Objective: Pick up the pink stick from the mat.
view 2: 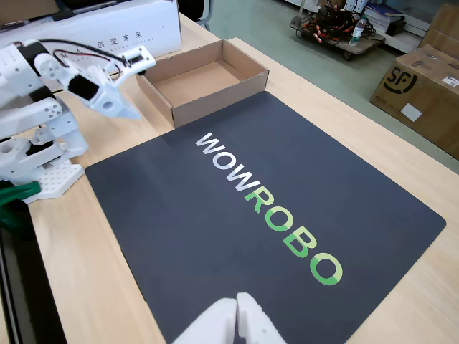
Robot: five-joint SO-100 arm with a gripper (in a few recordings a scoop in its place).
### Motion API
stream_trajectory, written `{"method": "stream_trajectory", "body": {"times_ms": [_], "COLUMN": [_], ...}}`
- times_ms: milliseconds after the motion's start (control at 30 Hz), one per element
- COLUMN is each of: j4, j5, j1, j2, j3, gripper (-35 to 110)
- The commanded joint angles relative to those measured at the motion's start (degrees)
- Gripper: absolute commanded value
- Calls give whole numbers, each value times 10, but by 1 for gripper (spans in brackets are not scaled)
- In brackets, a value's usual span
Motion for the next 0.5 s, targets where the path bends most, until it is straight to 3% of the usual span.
{"method": "stream_trajectory", "body": {"times_ms": [0, 467], "j4": [20, 111], "j5": [-14, -40], "j1": [3, 10], "j2": [41, 98], "j3": [28, 64], "gripper": [0, 0]}}
